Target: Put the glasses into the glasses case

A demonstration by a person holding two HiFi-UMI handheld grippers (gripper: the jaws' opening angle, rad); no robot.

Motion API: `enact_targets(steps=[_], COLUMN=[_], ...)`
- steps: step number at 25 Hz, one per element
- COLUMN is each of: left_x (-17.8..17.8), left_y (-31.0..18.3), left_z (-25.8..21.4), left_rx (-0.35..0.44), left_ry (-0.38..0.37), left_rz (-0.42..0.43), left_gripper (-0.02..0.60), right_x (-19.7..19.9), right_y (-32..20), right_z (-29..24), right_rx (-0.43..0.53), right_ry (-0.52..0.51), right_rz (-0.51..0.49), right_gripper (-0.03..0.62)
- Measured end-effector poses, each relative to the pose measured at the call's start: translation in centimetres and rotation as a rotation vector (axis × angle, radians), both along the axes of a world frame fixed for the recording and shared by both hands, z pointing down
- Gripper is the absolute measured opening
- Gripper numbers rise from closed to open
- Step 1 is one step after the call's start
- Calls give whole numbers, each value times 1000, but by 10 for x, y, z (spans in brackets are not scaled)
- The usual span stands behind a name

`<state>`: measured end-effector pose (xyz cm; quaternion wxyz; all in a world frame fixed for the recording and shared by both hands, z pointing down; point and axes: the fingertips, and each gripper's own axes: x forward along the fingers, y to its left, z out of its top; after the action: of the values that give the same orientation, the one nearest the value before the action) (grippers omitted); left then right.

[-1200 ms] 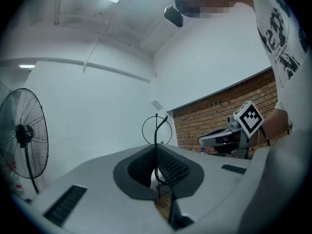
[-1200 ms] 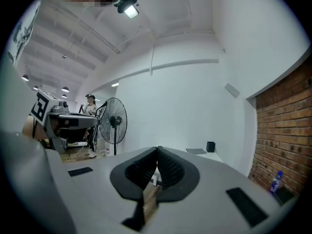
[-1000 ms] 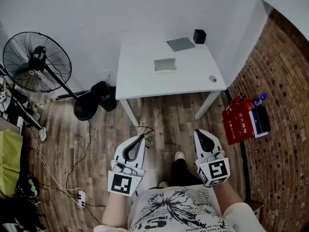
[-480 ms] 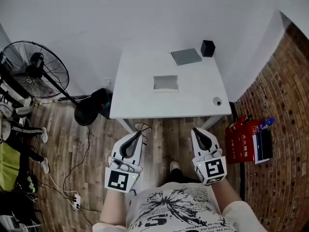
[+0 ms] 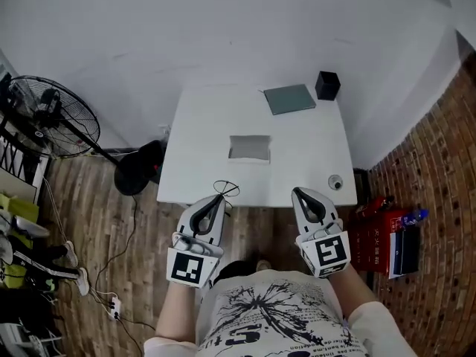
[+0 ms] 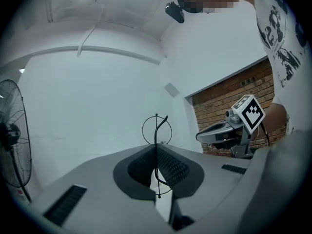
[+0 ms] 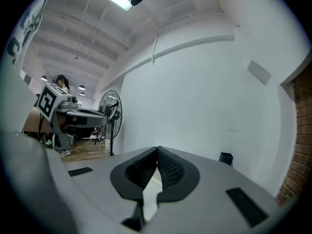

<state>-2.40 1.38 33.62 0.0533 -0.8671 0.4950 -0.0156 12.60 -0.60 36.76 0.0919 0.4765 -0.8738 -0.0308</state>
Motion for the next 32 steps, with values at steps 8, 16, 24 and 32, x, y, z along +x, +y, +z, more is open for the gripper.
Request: enact_targets(steps=[8,16,24,32], left_x=[3,3,20,29], left_y=[-77,-173,-240,-276], left_z=[34,73,152,211], left_rx=[-23,-132,-259,-357], left_ry=[-133,-262,-444,-601], left_rz=[52,196,434,619], left_gripper=[17,17,17,17], right_x=[1,-10,-11,-7], right_y=[-65,-148,-206,-240], right_z=[24,38,76,105], right_rx=[-60,-97,-178,-228], right_ry=[-4,-7,-13,-24], right_rz=[18,94,206,307], right_gripper=[15,15,15,15])
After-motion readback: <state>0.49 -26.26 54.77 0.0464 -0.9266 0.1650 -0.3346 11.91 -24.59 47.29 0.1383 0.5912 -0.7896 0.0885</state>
